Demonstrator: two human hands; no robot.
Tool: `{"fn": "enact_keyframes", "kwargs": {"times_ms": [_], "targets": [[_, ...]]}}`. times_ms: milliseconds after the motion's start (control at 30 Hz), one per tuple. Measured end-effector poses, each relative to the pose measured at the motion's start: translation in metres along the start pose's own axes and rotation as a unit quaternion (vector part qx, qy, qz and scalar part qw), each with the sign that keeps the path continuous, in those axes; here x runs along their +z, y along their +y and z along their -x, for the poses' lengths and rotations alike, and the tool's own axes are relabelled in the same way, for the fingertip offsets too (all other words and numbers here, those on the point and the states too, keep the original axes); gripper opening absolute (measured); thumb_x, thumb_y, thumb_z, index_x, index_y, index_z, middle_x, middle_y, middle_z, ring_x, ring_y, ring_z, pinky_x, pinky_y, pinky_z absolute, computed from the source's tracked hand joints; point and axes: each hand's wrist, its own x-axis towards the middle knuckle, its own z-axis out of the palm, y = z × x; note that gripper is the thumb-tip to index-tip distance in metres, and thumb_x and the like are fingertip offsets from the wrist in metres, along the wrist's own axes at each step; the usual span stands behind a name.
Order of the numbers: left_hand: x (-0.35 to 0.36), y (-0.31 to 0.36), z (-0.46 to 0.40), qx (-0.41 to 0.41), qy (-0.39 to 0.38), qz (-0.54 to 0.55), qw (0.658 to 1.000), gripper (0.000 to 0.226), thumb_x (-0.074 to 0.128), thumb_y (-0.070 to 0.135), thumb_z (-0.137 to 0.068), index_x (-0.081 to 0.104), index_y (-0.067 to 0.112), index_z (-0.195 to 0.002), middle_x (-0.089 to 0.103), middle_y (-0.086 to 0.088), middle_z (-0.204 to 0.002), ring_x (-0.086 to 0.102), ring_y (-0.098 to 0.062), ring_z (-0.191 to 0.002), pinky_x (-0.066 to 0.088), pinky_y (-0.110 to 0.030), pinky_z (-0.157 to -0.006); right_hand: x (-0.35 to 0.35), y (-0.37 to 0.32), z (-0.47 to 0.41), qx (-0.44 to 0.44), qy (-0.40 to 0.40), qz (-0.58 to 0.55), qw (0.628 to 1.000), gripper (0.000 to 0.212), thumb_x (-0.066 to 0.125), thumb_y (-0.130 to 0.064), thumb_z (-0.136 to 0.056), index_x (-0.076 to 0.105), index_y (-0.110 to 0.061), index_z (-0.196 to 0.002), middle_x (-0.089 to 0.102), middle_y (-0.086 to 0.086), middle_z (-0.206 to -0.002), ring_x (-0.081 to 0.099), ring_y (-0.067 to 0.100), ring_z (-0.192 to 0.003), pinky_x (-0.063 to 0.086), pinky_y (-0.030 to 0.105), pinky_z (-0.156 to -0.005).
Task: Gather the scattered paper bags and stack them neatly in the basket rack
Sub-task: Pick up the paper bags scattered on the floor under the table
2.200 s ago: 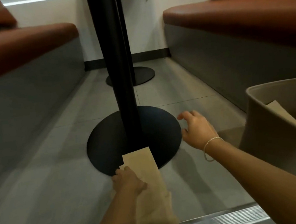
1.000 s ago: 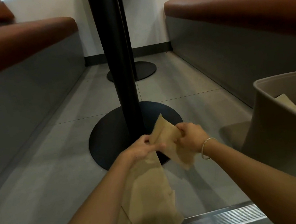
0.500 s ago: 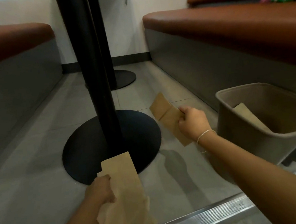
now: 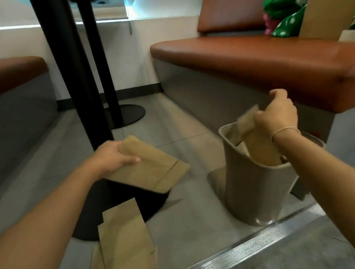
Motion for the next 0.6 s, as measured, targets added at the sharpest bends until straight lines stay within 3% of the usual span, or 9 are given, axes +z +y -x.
{"fn": "enact_keyframes", "kwargs": {"times_ms": [100, 200, 267, 333, 433, 500, 600], "targets": [[0.009, 0.036, 0.008, 0.039, 0.05, 0.078, 0.995, 0.043, 0.077, 0.023, -0.076, 0.062, 0.016, -0.115, 0.061, 0.001, -0.1, 0.055, -0.017, -0.096, 0.041, -0.03, -0.083, -0.006, -0.006, 0.009, -0.097, -0.051, 0.025, 0.994, 0.063, 0.067, -0.017, -0.081, 0.038, -0.019, -0.137, 0.048, 0.011, -0.134, 0.043, 0.03, -0.124, 0.039, 0.045, -0.105], [0.021, 0.064, 0.018, 0.074, 0.061, 0.154, 0.983, 0.041, 0.074, 0.019, -0.078, 0.06, 0.013, -0.116, 0.062, 0.0, -0.103, 0.058, -0.012, -0.089, 0.046, -0.024, -0.077, -0.018, -0.024, 0.026, -0.21, -0.206, 0.055, 0.954, 0.071, 0.075, -0.031, -0.076, 0.039, -0.026, -0.137, 0.046, 0.002, -0.137, 0.042, 0.022, -0.128, 0.035, 0.036, -0.106], [0.026, 0.081, 0.024, 0.102, 0.069, 0.207, 0.971, 0.039, 0.073, 0.015, -0.079, 0.059, 0.015, -0.114, 0.061, 0.004, -0.096, 0.056, -0.003, -0.078, 0.045, -0.017, -0.065, -0.026, -0.035, 0.035, -0.248, -0.286, 0.06, 0.924, 0.063, 0.074, -0.034, -0.077, 0.045, -0.028, -0.132, 0.051, -0.001, -0.131, 0.046, 0.018, -0.123, 0.037, 0.031, -0.102], [0.029, 0.094, 0.027, 0.124, 0.093, 0.233, 0.96, 0.039, 0.075, 0.016, -0.078, 0.059, 0.016, -0.113, 0.061, 0.008, -0.091, 0.056, -0.002, -0.079, 0.045, -0.017, -0.069, -0.032, -0.043, 0.04, -0.271, -0.308, 0.066, 0.91, 0.04, 0.069, -0.03, -0.082, 0.057, -0.026, -0.12, 0.059, -0.003, -0.115, 0.054, 0.019, -0.112, 0.043, 0.027, -0.091], [0.032, 0.109, 0.029, 0.153, 0.116, 0.242, 0.951, 0.032, 0.077, 0.019, -0.076, 0.061, 0.021, -0.104, 0.066, 0.005, -0.096, 0.062, -0.009, -0.089, 0.051, -0.025, -0.082, -0.041, -0.049, 0.039, -0.299, -0.234, 0.103, 0.919, 0.018, 0.057, -0.016, -0.09, 0.064, -0.017, -0.107, 0.062, 0.0, -0.1, 0.055, 0.024, -0.105, 0.04, 0.027, -0.08], [0.033, 0.109, 0.027, 0.167, 0.116, 0.231, 0.952, 0.035, 0.077, 0.02, -0.076, 0.059, 0.025, -0.106, 0.066, 0.004, -0.106, 0.062, -0.011, -0.098, 0.051, -0.03, -0.091, -0.049, -0.049, 0.035, -0.288, -0.154, 0.099, 0.94, 0.025, 0.05, -0.007, -0.09, 0.064, -0.014, -0.109, 0.065, 0.006, -0.108, 0.056, 0.027, -0.108, 0.041, 0.03, -0.088], [0.031, 0.095, 0.025, 0.123, 0.122, 0.216, 0.961, 0.055, 0.076, 0.023, -0.077, 0.051, 0.021, -0.125, 0.057, -0.001, -0.125, 0.054, -0.014, -0.113, 0.043, -0.029, -0.097, -0.061, -0.04, 0.02, -0.229, -0.06, 0.064, 0.97, 0.035, 0.044, -0.002, -0.09, 0.062, -0.014, -0.117, 0.063, 0.01, -0.119, 0.054, 0.03, -0.114, 0.038, 0.033, -0.1]]}}
